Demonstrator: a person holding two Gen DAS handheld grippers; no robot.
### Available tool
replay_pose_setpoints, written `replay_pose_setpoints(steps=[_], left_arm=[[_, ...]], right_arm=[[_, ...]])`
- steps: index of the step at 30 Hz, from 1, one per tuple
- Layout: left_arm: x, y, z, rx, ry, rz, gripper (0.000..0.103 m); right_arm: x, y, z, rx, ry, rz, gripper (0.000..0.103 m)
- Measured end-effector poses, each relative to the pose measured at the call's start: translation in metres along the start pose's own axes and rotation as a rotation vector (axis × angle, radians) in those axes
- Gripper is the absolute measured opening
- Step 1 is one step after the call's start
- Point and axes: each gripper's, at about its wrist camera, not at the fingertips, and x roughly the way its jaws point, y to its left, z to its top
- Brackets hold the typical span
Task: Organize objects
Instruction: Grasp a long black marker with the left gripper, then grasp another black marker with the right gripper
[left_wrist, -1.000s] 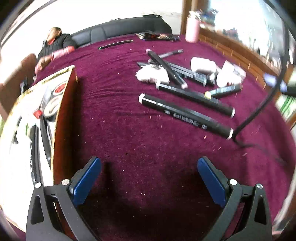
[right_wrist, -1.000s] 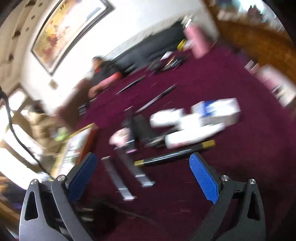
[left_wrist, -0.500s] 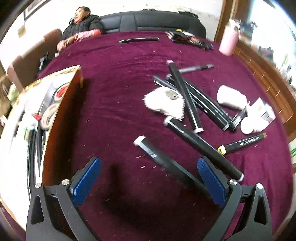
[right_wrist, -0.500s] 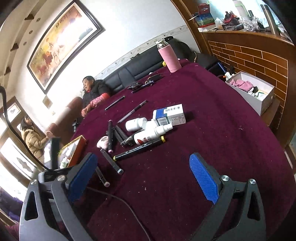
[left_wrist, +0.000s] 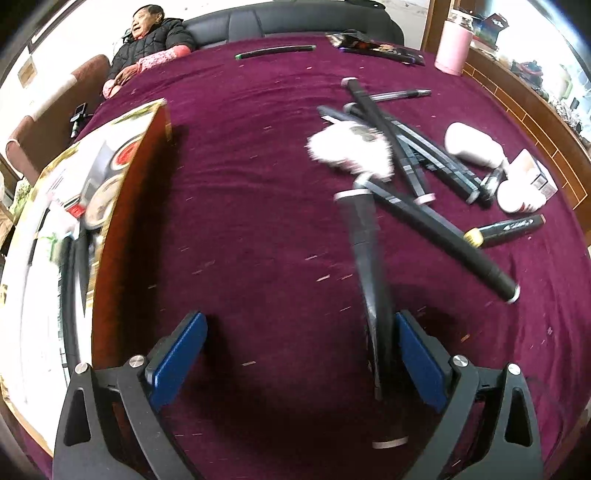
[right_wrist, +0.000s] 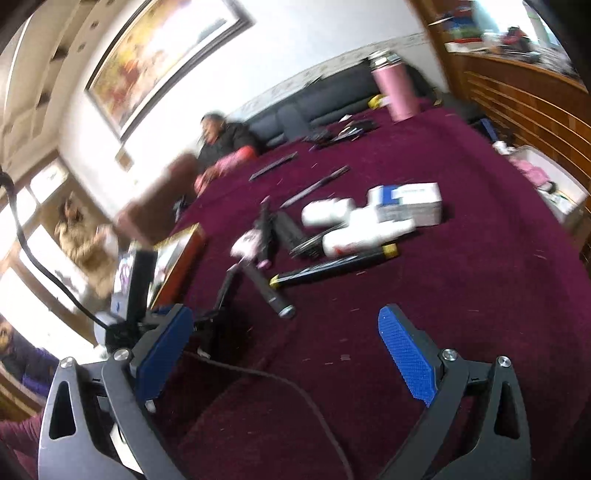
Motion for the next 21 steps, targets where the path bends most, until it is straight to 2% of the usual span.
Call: replay_pose_setpoints(steps=[4,7,8,10,11,12,14,16,21], left_arm=[[-0.002,0.007,-0.003,0.029,-0.015,-0.011,0.094],[0.002,-0.003,0.001,0.102,-0.046,-0.037,0.094],[0.003,-0.005,0.003,0.128,-0.053,-0.043,0.093],[0.004,-0.005,0.005,0.15,-0.054,-0.052,0.093],[0.003,-0.003,0.004,0.154,-0.05,-0.073,0.091],[0.002,-0.002,0.003,0.153,-0.054,-0.081,0.088],[0.0,0.0,0.002,0.169,-0.061,-0.088,0.083],[-0.003,0.003,0.0,0.179,-0.062,-0.097,0.073],[-0.001,0.007,0.003,0.188,-0.072,-0.104,0.072]], right_arm=[[0.045,0.031,0.009,-0.094,0.104,0.02,0.102],[0.083,0.055,0.022,-0.181,0.171,0.019,0.099],[0.095,0.059,0.027,-0.195,0.196,0.03,0.093],[0.122,0.068,0.036,-0.243,0.263,0.021,0.074],[0.134,0.071,0.038,-0.268,0.298,0.01,0.058],[0.146,0.073,0.039,-0.286,0.331,-0.006,0.049],[0.164,0.076,0.038,-0.325,0.383,-0.031,0.049],[0.18,0.079,0.036,-0.376,0.428,-0.07,0.049],[0.201,0.077,0.034,-0.406,0.485,-0.117,0.049]])
